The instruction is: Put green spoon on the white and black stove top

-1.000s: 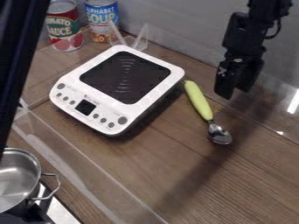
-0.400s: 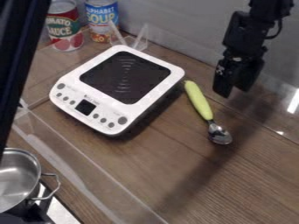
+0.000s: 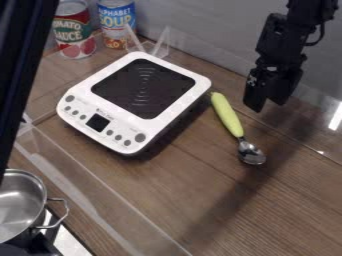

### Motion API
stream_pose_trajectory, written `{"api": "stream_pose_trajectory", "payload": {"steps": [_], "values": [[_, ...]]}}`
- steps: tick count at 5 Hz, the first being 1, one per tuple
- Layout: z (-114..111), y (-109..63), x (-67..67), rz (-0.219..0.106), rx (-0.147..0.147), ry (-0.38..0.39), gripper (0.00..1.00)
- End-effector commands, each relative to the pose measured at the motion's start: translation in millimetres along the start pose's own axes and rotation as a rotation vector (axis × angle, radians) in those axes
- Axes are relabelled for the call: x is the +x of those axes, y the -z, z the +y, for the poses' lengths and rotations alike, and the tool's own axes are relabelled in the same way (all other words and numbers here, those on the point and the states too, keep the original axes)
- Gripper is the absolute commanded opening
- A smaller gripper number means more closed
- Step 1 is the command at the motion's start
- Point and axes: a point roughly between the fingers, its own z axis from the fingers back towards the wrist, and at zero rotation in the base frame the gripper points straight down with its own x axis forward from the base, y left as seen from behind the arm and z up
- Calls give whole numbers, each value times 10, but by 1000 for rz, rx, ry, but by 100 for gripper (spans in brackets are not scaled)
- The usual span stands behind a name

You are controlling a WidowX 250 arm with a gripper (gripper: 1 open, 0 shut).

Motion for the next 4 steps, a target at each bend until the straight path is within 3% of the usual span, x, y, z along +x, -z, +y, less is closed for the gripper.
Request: {"api": "stream_pose_trajectory", "payload": {"steps": [1,4], "values": [[-178,196,51,-29,-52,-19,100],[-141,410,-11,-57,-19,-58,100]]}}
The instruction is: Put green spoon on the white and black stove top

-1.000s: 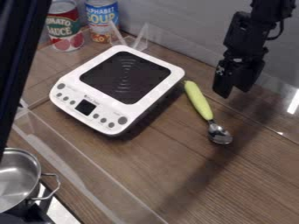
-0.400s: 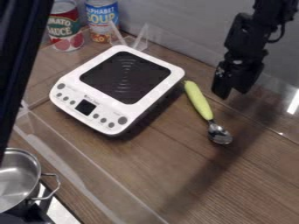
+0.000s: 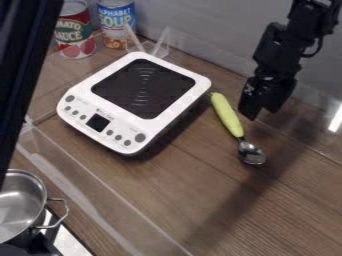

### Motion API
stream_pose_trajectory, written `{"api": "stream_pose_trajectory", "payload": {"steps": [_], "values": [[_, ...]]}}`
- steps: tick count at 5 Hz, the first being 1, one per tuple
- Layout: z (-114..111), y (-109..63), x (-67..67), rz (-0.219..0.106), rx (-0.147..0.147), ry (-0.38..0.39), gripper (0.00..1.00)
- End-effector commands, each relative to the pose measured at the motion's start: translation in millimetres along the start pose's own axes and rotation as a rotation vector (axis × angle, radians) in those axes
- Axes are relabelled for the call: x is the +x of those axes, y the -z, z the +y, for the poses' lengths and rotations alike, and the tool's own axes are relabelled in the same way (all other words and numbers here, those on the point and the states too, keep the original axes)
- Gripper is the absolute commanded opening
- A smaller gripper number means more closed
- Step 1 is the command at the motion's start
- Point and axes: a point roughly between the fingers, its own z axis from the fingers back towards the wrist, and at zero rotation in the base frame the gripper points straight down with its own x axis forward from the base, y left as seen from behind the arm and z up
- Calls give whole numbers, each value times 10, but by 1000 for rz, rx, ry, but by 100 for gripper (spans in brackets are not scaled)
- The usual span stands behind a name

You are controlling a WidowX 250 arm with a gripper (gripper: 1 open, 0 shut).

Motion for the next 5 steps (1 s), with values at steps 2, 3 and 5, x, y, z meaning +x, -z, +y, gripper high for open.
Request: {"api": "stream_pose_trajectory", "payload": {"steps": [2,3,5], "values": [[-205,327,-30,-11,-33,-75,100],[-211,345,9,-23,-26,-50,100],[-226,384,22,-41,-5,-22,100]]}}
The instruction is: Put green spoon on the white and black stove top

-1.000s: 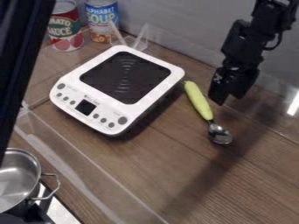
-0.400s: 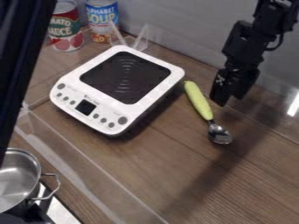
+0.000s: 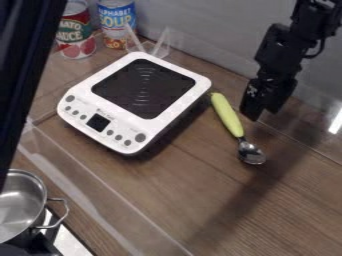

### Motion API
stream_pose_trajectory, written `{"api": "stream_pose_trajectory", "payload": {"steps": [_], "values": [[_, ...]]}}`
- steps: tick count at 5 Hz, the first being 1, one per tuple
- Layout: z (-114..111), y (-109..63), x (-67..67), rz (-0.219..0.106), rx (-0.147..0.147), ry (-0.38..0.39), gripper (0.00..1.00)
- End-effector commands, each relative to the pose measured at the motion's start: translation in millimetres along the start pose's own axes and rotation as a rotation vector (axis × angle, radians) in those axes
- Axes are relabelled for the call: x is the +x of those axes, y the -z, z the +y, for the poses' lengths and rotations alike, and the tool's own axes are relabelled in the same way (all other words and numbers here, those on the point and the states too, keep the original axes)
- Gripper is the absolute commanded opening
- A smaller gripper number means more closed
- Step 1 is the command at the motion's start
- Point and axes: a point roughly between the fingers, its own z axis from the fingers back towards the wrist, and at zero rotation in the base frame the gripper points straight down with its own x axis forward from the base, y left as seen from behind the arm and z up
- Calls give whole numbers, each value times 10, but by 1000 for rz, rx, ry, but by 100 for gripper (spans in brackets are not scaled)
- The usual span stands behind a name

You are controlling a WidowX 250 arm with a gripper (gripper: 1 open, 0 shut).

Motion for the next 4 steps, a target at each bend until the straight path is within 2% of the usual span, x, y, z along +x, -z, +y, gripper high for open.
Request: {"api": "stream_pose_trajectory", "payload": {"steps": [1,4], "values": [[-210,384,-31,-23,6,11,100],[-85,327,122,-13,53,-63,100]]}}
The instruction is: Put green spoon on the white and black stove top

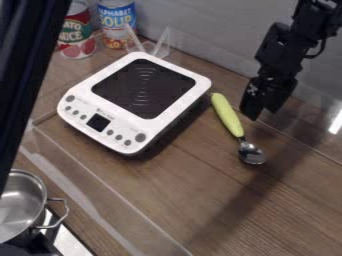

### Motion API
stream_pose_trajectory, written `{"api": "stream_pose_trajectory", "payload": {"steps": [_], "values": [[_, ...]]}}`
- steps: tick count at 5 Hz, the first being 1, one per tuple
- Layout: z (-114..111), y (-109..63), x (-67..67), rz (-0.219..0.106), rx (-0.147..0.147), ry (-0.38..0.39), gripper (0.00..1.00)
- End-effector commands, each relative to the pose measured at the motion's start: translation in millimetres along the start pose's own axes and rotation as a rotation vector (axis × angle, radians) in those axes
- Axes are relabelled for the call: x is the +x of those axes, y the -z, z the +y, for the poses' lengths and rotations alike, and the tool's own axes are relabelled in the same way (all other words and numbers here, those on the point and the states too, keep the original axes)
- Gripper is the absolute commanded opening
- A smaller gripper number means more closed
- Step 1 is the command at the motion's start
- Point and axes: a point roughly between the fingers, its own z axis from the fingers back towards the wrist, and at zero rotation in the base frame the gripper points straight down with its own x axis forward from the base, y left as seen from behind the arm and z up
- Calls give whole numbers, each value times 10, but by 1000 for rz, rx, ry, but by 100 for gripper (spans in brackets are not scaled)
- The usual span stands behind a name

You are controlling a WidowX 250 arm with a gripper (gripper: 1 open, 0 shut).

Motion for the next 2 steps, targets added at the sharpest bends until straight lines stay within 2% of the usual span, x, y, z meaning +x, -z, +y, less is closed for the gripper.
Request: {"api": "stream_pose_trajectory", "payload": {"steps": [1,2], "values": [[-107,376,215,-5,46,-72,100],[-110,427,312,-4,61,-83,0]]}}
